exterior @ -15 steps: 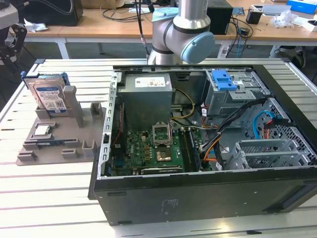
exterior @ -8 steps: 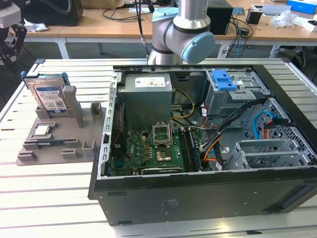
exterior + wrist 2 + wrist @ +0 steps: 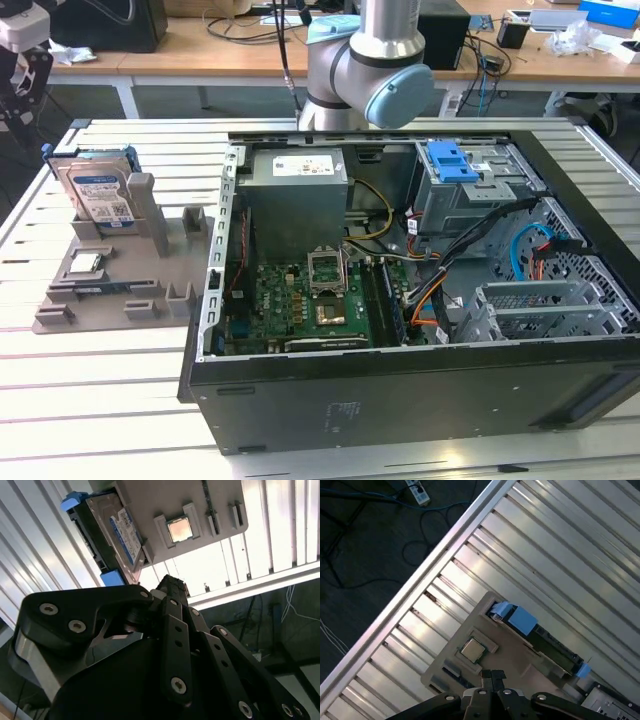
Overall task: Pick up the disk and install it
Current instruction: 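Pick up the disk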
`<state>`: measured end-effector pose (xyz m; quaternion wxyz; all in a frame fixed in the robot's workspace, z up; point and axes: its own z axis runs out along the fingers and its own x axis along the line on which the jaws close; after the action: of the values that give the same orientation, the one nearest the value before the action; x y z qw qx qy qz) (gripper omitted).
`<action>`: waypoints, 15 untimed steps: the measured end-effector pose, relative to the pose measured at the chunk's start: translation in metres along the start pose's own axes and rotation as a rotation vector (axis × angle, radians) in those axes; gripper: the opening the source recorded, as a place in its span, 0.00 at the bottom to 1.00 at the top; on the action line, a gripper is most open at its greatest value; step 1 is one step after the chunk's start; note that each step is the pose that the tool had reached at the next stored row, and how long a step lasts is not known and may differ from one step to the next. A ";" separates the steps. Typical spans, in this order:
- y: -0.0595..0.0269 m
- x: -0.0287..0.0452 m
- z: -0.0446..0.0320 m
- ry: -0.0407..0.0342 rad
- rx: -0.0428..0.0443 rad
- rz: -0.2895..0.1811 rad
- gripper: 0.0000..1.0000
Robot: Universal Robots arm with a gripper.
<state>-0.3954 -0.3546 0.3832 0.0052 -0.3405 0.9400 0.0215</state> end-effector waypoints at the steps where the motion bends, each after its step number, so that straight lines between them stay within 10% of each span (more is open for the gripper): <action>1: 0.0000 0.0000 0.0000 0.0009 -0.0006 -0.025 0.11; 15: 0.0000 0.0000 0.0000 0.0058 -0.0038 -0.156 0.11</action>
<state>-0.3954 -0.3546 0.3831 0.0035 -0.4129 0.9105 0.0219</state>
